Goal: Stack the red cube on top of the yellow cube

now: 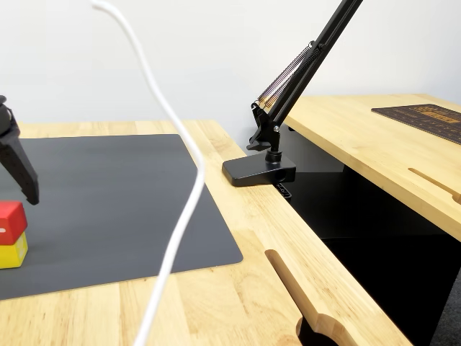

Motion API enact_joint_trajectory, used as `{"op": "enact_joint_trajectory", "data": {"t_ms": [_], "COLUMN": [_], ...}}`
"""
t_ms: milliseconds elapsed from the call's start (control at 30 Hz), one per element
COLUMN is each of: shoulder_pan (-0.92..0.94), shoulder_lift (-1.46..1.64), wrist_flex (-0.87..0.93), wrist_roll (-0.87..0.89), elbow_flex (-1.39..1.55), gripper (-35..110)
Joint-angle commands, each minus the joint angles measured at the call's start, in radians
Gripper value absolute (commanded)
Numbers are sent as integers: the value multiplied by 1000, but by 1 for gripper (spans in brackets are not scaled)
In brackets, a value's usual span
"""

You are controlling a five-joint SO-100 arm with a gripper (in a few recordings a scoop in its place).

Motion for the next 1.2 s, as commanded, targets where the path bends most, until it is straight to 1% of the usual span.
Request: {"op": "enact_joint_trajectory", "data": {"t_ms": [0, 267, 400, 633, 800, 1167], "shoulder_pan": [-5, -37, -67, -127, -167, -249], "shoulder_lift": [103, 218, 310, 433, 515, 750], "wrist_flex": [26, 89, 106, 146, 166, 147], "wrist_roll": [-5, 14, 21, 31, 38, 78], "elbow_flex": [0, 17, 75, 150, 210, 422], "gripper": [29, 28, 27, 16, 13, 3]}}
